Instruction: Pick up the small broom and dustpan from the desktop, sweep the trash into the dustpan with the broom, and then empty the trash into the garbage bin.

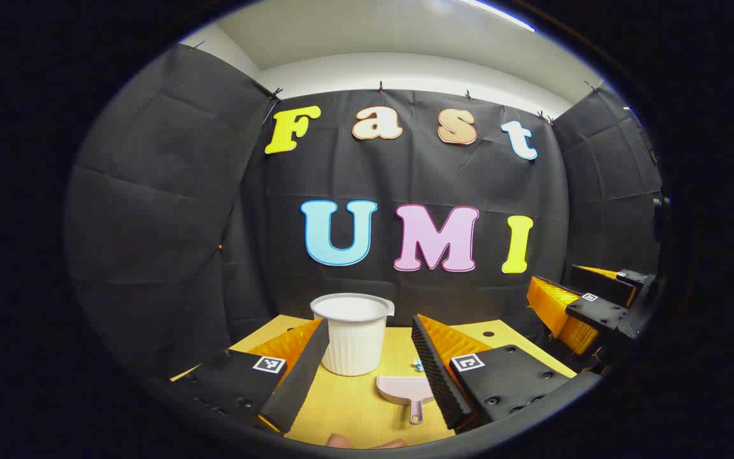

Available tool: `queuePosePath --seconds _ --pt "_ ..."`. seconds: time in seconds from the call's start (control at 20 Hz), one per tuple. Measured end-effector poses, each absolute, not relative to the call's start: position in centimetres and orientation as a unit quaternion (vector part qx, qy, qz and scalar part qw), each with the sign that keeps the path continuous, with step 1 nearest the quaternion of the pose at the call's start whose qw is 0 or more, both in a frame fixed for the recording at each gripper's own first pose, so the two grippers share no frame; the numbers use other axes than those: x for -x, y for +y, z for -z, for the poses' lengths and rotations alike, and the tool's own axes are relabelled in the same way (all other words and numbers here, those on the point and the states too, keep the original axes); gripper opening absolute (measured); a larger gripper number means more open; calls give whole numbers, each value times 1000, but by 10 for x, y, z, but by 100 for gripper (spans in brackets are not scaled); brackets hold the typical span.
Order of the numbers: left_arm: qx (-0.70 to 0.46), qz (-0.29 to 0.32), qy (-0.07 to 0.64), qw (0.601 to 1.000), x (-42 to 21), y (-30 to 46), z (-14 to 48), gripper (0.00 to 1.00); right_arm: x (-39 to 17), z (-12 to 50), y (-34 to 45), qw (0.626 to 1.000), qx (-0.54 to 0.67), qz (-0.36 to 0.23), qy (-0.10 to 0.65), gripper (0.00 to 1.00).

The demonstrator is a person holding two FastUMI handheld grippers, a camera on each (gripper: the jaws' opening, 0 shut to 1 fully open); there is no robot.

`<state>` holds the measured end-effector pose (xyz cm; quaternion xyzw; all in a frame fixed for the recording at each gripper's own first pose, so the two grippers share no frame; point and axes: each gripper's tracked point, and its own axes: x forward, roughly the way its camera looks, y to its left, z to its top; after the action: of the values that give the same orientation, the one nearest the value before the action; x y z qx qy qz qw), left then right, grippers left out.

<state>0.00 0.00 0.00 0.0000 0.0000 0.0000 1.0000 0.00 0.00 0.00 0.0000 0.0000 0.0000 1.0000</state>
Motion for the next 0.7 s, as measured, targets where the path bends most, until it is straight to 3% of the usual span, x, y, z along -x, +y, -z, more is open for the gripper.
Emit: queuePosePath --seconds 0.35,0.45,0.5,0.7 --pt "3 14 -1 1000 0 -9 2 77 7 -5 -16 1000 4 26 -11 97" --pt "3 21 -1 1000 1 -11 1 77 12 -4 -20 999 2 33 -9 92" --pt "3 24 -2 1000 1 -13 2 77 15 -4 -23 999 1 36 -9 97" --pt "4 40 -8 999 4 -20 2 77 22 -3 -31 998 10 56 -6 97"
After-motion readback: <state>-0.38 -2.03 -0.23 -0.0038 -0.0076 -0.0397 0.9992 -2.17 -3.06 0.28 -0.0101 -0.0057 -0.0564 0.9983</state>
